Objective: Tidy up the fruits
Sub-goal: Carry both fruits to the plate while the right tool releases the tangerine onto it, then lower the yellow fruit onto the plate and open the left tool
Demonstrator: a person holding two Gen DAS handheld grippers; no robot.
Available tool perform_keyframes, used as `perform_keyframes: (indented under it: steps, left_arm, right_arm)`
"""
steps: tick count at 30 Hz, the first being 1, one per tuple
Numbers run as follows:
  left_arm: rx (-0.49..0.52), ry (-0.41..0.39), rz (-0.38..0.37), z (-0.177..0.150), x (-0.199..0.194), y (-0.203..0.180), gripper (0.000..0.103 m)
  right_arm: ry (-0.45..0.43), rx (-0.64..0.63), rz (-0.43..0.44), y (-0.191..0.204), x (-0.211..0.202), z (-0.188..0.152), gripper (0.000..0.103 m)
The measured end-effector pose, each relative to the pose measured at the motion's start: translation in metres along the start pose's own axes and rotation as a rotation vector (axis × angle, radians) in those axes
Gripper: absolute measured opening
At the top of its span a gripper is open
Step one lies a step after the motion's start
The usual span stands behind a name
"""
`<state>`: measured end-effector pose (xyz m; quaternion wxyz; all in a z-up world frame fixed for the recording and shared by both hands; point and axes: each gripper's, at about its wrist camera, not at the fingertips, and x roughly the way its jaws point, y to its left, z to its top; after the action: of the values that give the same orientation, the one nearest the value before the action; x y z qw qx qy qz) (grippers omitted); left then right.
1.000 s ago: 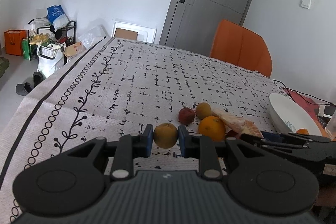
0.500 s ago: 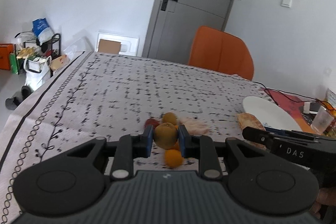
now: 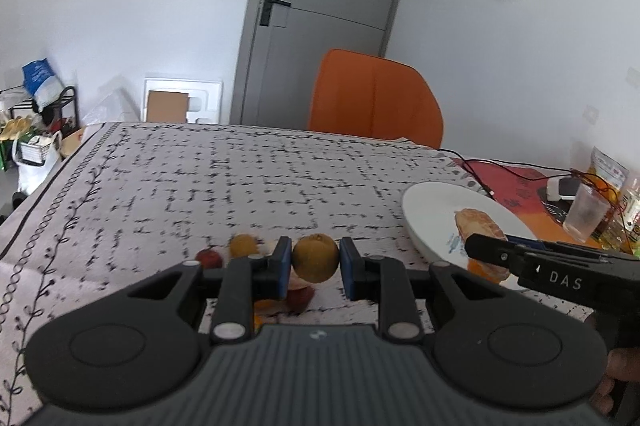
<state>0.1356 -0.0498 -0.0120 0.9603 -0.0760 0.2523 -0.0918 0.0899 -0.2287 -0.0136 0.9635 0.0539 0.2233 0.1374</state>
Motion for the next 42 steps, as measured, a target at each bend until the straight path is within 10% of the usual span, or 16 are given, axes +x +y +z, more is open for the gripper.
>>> perform_keyframes:
  steps: [42]
  left_arm:
    - [0.145,0.045,-0.092,0.011,0.06,-0.097,0.024]
  right_arm:
    - [-0.098,0.184,-0.131,-0.112,-0.035,-0.015,0.037]
